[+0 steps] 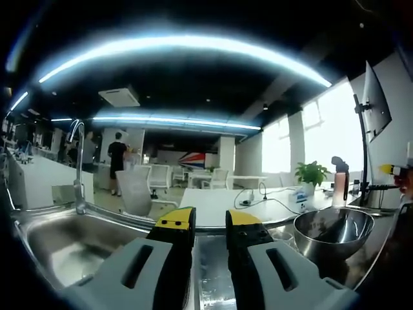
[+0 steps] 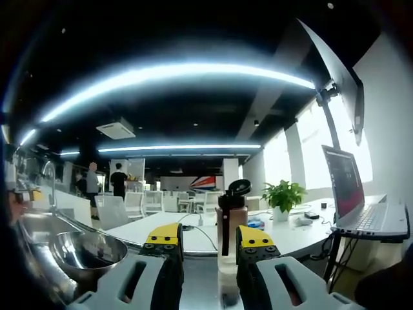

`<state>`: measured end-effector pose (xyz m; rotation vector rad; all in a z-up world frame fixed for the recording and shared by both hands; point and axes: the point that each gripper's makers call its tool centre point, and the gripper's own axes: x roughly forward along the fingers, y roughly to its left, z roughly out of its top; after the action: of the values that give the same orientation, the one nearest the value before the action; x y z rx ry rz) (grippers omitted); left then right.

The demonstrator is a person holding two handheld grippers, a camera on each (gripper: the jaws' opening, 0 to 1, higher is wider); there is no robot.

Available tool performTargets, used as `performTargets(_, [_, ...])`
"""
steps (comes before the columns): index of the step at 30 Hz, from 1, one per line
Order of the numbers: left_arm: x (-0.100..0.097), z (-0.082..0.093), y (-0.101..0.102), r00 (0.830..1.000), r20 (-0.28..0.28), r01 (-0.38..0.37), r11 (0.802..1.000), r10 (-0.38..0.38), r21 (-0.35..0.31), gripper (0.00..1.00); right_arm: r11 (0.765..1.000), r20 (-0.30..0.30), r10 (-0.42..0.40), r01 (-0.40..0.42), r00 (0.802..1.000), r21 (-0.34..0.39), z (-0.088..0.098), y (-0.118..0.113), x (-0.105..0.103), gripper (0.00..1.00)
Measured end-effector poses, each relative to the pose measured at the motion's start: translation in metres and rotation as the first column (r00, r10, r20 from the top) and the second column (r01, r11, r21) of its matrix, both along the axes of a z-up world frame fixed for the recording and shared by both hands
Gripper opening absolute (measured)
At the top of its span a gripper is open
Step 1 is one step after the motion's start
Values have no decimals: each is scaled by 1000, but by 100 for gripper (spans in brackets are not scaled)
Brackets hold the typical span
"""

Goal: Pick up bowl with dirty water move over sink pour dirty water into sink return bowl to place

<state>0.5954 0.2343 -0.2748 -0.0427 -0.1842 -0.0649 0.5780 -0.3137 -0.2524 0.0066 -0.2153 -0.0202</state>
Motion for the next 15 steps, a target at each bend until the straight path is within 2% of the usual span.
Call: performTargets(15, [2, 15, -12, 999, -5, 55, 998, -55, 40, 20, 1000, 6, 23, -23, 1000, -22, 21, 11, -2, 27])
